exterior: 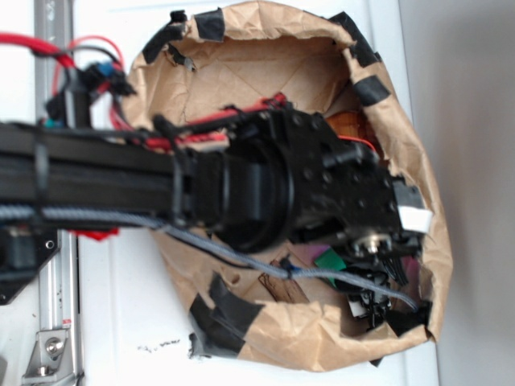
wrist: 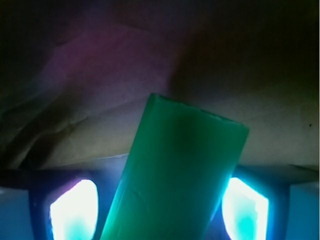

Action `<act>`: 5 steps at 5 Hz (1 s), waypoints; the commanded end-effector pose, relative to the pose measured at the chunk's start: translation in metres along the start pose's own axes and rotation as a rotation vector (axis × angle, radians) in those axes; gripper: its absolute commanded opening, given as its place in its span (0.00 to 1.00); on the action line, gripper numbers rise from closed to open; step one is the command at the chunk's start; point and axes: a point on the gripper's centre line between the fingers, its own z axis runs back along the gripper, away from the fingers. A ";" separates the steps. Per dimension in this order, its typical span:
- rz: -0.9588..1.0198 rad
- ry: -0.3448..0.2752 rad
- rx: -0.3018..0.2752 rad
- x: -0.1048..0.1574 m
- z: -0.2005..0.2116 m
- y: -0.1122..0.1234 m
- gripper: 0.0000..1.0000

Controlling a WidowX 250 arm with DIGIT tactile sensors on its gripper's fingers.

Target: Grab the green block.

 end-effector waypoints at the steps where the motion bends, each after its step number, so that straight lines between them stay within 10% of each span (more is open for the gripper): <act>1: -0.098 0.019 0.042 0.008 0.022 -0.004 0.00; 3: -0.227 0.060 0.138 -0.003 0.104 0.033 0.00; 5: -0.358 -0.060 0.197 -0.019 0.173 0.055 0.00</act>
